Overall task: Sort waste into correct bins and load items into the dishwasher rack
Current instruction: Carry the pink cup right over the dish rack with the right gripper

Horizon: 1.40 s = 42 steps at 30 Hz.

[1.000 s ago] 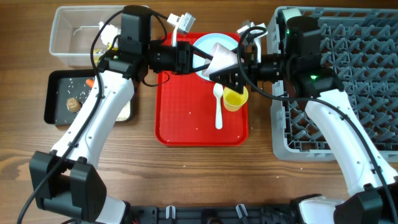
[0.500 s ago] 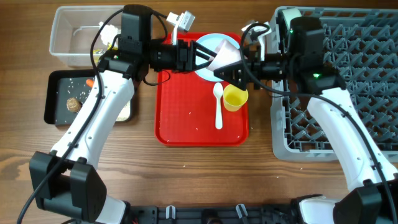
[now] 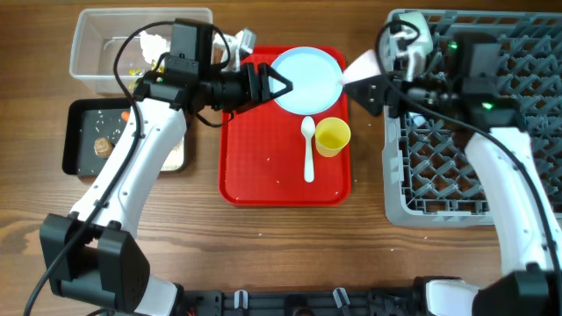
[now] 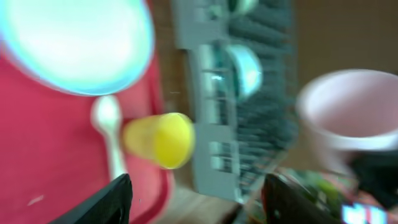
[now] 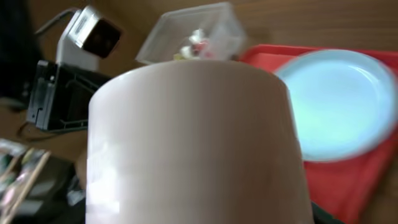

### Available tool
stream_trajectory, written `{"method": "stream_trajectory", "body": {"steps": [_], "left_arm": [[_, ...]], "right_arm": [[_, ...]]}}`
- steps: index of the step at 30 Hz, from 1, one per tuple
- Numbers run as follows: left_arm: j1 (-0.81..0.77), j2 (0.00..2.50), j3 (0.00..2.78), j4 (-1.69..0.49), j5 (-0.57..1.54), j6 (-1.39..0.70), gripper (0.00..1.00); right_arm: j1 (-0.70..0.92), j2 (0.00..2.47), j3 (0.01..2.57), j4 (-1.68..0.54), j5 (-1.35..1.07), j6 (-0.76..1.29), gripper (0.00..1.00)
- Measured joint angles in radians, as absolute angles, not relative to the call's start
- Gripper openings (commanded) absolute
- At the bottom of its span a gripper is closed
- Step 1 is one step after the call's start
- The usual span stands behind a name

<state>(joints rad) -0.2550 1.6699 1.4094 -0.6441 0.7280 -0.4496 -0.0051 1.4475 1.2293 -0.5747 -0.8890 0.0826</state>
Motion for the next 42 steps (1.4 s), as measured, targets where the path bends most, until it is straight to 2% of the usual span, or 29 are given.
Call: {"method": "stream_trajectory", "body": {"steps": [5, 14, 25, 36, 42], "left_arm": [[-0.262, 1.670, 1.409, -0.703, 0.520, -0.446, 0.69], [-0.325, 1.670, 1.403, -0.717, 0.290, -0.442, 0.70], [-0.447, 1.784, 1.370, -0.665, 0.205, -0.435, 0.69], [-0.476, 1.900, 1.362, -0.632, 0.060, -0.432, 0.72], [-0.468, 1.900, 1.362, -0.621, -0.001, -0.431, 0.73]], "right_arm": [[-0.059, 1.341, 1.230, -0.723, -0.739, 0.083, 0.61], [-0.172, 1.277, 1.232, -0.927, -0.554, 0.082, 0.58], [-0.300, 1.278, 1.232, -1.080, -0.402, 0.100, 0.55], [-0.307, 1.366, 1.232, -1.306, -0.365, 0.096, 0.55], [-0.307, 1.388, 1.232, -1.349, -0.308, 0.089, 0.55]]}}
